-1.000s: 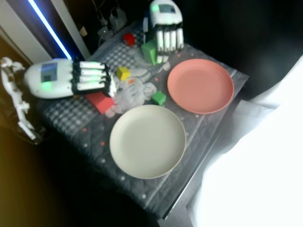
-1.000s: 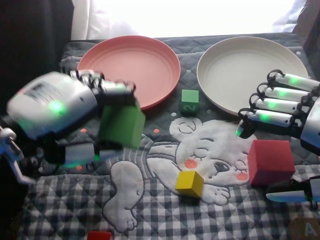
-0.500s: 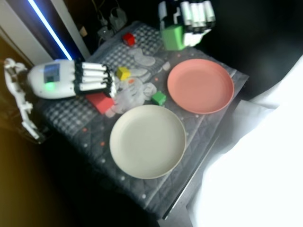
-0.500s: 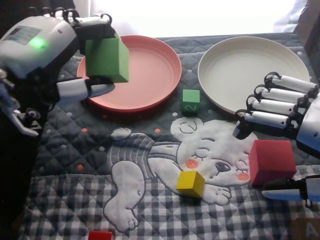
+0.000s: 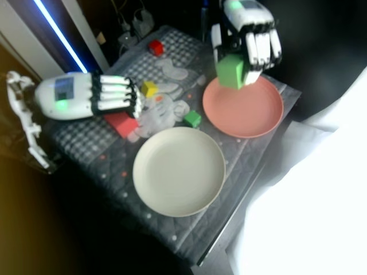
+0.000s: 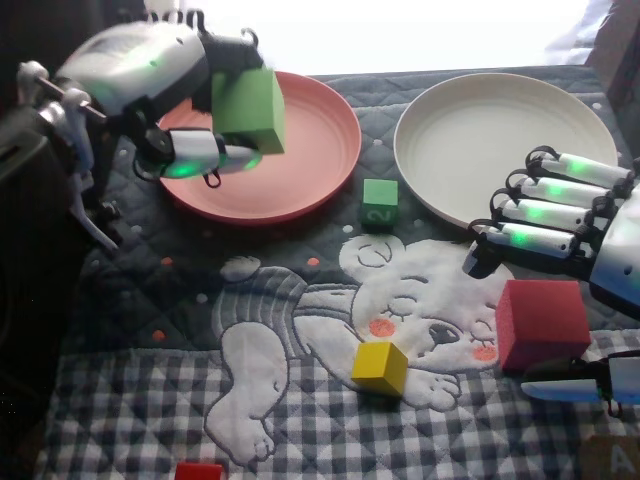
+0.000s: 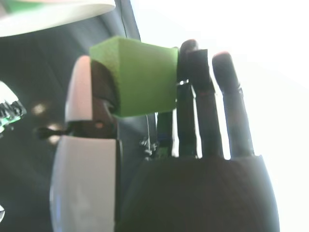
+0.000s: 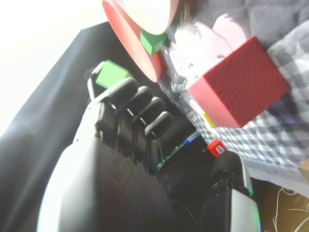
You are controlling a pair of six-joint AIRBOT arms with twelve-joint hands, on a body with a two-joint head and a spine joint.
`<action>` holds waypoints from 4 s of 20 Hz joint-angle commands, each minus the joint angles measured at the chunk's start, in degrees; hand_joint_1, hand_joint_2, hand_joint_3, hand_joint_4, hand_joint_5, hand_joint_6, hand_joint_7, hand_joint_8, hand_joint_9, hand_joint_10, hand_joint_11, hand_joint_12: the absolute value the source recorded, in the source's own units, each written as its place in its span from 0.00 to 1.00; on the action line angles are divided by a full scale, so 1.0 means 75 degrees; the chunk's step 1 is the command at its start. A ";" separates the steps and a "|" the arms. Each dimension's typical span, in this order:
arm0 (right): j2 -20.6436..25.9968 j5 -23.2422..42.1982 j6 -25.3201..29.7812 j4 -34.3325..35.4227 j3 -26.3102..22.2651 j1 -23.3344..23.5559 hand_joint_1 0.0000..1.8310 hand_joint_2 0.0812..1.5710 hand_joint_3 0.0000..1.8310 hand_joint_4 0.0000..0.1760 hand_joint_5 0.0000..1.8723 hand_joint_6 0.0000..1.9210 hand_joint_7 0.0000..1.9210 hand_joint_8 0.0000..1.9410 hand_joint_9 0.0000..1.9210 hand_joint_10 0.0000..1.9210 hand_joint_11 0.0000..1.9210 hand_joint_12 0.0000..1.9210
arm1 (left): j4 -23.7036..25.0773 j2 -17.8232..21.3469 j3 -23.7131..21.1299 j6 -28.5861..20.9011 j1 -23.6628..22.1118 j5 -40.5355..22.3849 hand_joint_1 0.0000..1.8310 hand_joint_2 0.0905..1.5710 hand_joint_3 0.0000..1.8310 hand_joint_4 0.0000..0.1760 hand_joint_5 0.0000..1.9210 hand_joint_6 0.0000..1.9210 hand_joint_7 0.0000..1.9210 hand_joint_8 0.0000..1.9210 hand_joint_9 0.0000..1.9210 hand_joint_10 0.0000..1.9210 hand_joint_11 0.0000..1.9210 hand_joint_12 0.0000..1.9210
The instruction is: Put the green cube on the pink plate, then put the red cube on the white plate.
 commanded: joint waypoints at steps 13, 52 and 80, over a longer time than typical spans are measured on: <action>0.0010 -0.0921 0.0048 0.0154 0.0018 0.0113 0.36 0.60 0.00 0.00 0.12 0.53 0.10 0.57 0.06 0.59 0.00 0.75 | -0.1055 -0.0182 0.0330 -0.0020 0.0151 -0.0809 0.32 0.61 0.00 0.98 0.11 0.00 0.00 0.00 0.00 0.00 0.00 0.00; -0.0442 0.0441 0.0111 0.0153 0.0537 0.0401 0.72 0.79 0.00 0.00 0.42 0.71 0.34 0.77 0.30 0.86 0.28 1.00 | -0.1181 0.0734 -0.1591 -0.0020 0.1668 -0.4050 0.33 0.80 0.00 0.22 0.16 0.00 0.09 0.00 0.04 0.00 0.00 0.07; -0.1748 0.2080 0.0111 0.0151 0.2985 0.2637 0.73 0.78 0.00 0.00 0.43 0.63 0.36 0.76 0.31 0.86 0.27 0.96 | -0.0741 0.0857 -0.1863 -0.0020 0.1685 -0.4892 0.31 0.78 0.00 0.13 0.21 0.00 0.13 0.00 0.08 0.00 0.00 0.27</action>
